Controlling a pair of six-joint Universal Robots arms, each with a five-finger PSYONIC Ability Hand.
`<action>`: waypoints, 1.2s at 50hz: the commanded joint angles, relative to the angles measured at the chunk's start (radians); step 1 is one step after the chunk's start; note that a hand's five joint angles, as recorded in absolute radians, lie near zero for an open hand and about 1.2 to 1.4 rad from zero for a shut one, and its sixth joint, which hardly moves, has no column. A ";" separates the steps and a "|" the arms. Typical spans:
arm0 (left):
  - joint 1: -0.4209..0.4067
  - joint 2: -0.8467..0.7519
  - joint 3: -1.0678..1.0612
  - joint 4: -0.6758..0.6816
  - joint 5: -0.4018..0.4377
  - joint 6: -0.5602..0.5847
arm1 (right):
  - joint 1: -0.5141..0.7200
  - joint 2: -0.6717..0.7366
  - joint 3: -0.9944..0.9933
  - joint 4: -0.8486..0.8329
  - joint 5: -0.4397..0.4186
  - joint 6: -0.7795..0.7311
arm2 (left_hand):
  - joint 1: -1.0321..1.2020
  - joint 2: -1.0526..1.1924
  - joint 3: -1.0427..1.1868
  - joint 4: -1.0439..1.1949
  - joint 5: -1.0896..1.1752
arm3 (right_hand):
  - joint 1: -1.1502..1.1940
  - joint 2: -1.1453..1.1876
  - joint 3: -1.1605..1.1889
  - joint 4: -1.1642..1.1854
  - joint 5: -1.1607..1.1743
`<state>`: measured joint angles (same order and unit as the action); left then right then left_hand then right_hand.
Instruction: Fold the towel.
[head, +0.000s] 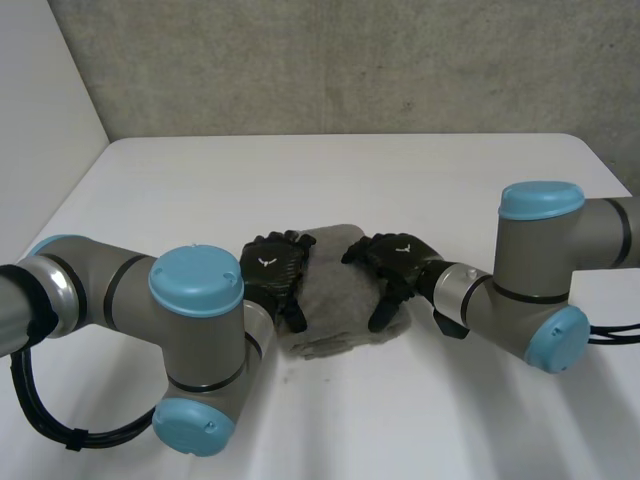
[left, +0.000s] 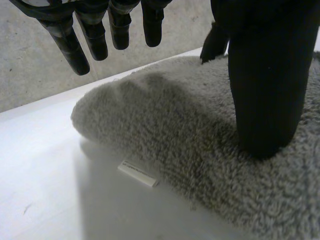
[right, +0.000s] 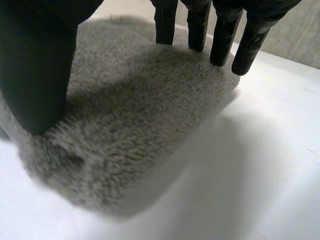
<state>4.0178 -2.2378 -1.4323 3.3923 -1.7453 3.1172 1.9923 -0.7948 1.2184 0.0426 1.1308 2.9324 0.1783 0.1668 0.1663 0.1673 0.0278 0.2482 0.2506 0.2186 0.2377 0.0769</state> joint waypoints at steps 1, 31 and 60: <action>0.006 0.012 0.004 -0.002 0.003 0.001 | -0.001 -0.001 -0.025 -0.004 0.014 -0.096 | -0.004 0.008 0.008 0.007 -0.028 | -0.074 -0.076 -0.044 -0.063 -0.077; 0.330 0.754 0.150 -0.490 0.105 0.083 | -0.155 -0.643 -0.059 0.197 0.342 0.145 | 0.003 0.014 0.015 0.014 -0.021 | -0.074 -0.076 -0.044 -0.063 -0.077; 0.291 0.770 0.069 -0.396 0.099 0.109 | -0.139 -0.742 0.041 0.088 0.360 0.062 | 0.000 0.011 0.012 0.011 -0.024 | -0.074 -0.076 -0.044 -0.063 -0.077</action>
<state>4.3162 -1.4677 -1.3643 2.9897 -1.6470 3.2240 1.8531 -1.5407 1.2565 0.1321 1.4905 2.9943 0.1784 0.1668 0.1664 0.1674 0.0278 0.2481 0.2506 0.2186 0.2348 0.0562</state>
